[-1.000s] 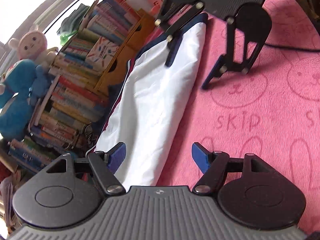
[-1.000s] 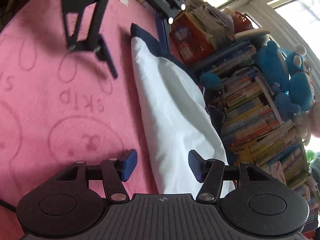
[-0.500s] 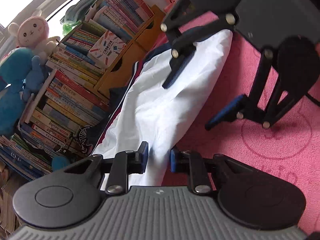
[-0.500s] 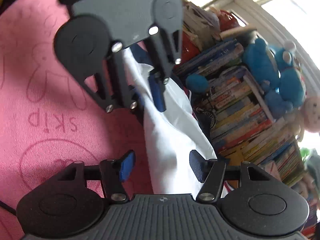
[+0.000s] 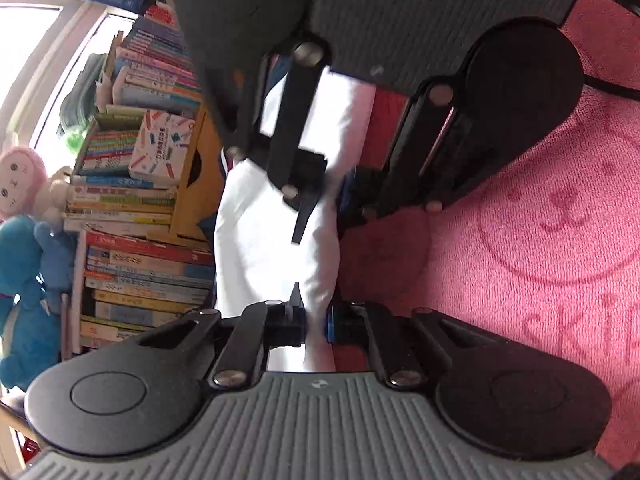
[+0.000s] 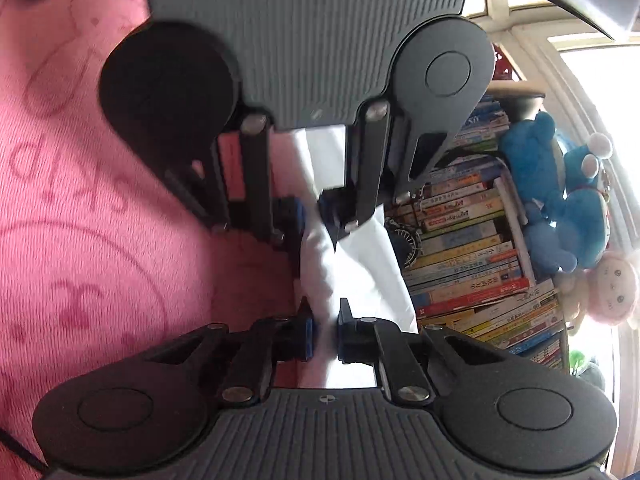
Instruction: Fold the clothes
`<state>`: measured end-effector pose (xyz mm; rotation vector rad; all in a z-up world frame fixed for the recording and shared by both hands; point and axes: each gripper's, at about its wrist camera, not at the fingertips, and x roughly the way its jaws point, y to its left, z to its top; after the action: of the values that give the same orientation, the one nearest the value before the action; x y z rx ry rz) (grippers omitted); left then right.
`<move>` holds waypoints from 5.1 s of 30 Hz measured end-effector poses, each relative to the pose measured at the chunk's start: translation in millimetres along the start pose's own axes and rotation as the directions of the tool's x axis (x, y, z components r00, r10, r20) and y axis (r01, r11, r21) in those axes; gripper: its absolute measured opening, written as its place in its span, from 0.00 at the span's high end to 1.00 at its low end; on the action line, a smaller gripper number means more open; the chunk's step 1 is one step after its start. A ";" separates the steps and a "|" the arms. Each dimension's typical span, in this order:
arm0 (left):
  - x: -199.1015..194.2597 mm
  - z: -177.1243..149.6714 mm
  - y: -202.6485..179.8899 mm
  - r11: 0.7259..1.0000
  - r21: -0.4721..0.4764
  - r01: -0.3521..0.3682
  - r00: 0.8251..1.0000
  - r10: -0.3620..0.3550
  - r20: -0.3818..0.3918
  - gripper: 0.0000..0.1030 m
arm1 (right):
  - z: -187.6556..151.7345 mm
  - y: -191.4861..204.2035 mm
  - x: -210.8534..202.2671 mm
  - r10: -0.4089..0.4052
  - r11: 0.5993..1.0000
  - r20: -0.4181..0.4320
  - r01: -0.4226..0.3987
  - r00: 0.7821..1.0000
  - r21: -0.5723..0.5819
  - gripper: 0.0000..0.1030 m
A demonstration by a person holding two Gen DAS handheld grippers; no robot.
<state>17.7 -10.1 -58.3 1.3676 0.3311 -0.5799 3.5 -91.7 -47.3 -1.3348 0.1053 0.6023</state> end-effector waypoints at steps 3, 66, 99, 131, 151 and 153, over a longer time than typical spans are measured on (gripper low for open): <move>-3.4 -20.4 -2.2 0.999 0.025 0.033 0.998 -0.031 -0.055 0.96 | -21.4 1.6 4.8 0.019 0.999 -0.048 -0.021 0.999 -0.030 0.96; -31.5 -134.6 41.5 0.874 -0.482 0.054 0.989 -0.112 -0.094 0.99 | 2.0 17.9 -9.5 0.020 0.999 0.006 -0.020 1.000 0.044 0.84; -145.8 -101.5 -11.0 0.932 -0.336 0.134 0.976 -0.182 -0.115 0.96 | -122.1 5.4 -147.3 -0.117 0.982 -0.252 0.150 0.961 0.117 0.94; -238.4 -136.5 -7.5 0.209 -0.973 -0.094 0.995 -0.007 -0.097 0.67 | -168.4 26.6 -265.3 0.069 0.542 -0.359 0.267 0.931 0.797 0.65; -109.1 -11.1 -46.0 0.212 -0.951 -0.224 0.970 0.149 -0.195 0.39 | -52.2 35.1 -159.2 -0.113 0.207 -0.179 0.199 0.977 0.958 0.40; -110.6 -17.1 -45.0 0.211 -0.949 -0.232 0.968 0.144 -0.205 0.38 | -46.7 40.7 -154.4 -0.092 0.256 -0.215 0.231 0.972 0.939 0.39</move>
<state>-96.2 23.9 -38.3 0.1274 0.4634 -0.0044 -133.6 -184.8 -32.1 -0.1125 0.3709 0.1555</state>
